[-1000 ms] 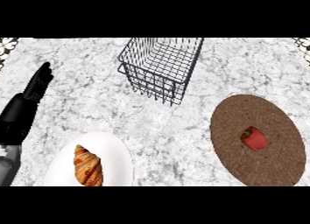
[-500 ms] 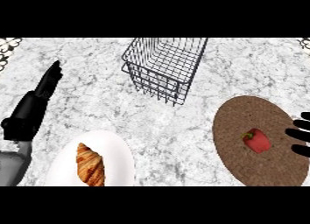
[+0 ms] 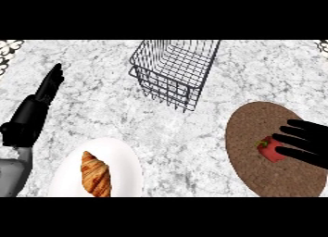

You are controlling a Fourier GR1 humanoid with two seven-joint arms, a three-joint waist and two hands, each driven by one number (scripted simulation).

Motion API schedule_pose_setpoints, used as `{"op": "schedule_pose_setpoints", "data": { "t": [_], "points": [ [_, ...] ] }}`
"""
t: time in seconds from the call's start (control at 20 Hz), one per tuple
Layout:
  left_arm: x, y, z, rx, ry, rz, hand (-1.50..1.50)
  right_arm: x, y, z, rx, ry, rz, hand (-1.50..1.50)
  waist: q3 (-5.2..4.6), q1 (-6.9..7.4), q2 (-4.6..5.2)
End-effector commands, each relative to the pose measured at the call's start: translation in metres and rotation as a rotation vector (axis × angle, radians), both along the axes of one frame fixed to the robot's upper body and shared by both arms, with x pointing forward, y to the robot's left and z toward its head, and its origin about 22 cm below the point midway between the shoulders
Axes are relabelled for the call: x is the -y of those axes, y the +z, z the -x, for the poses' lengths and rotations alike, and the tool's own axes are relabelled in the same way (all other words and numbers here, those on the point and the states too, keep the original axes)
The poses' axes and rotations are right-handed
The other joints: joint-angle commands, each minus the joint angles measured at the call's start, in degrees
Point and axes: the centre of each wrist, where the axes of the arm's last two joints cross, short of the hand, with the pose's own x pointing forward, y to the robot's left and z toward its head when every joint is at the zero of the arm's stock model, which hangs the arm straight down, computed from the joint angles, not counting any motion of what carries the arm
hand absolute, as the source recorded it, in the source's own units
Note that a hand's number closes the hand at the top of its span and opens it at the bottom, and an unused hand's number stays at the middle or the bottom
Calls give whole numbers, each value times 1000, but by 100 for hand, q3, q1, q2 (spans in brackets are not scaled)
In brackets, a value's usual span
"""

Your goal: Pick the bell pepper from the placemat and place it in the basket

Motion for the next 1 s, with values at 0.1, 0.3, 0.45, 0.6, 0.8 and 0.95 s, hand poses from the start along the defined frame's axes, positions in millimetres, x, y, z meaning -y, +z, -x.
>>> {"op": "schedule_pose_setpoints", "data": {
  "t": [0.1, 0.3, 0.45, 0.6, 0.8, 0.95],
  "points": [
    [-7, 21, 6, -17, -15, 3, 0, -11, -31, -21, -29, 0, 32, -150, 0, 8, -12],
    [3, 7, 13, -5, 4, -12, 0, -1, -66, -25, -17, -3, 2, -150, 2, -9, -13],
    [-8, 3, 10, 15, 11, 1, 0, -14, -67, -26, -4, 5, -7, -150, -1, -40, -15],
    [-13, 8, 5, -7, 2, -1, 0, 5, -68, -21, -4, 21, -41, -150, -1, -68, -18],
    [5, 13, 13, -7, 11, 5, 0, -14, -80, -36, 17, 34, -36, -150, 0, -41, -17],
    [-16, 17, -2, -6, 13, -2, 0, -15, -88, -26, 7, 24, -41, -150, -1, -67, -15]
  ]
}}
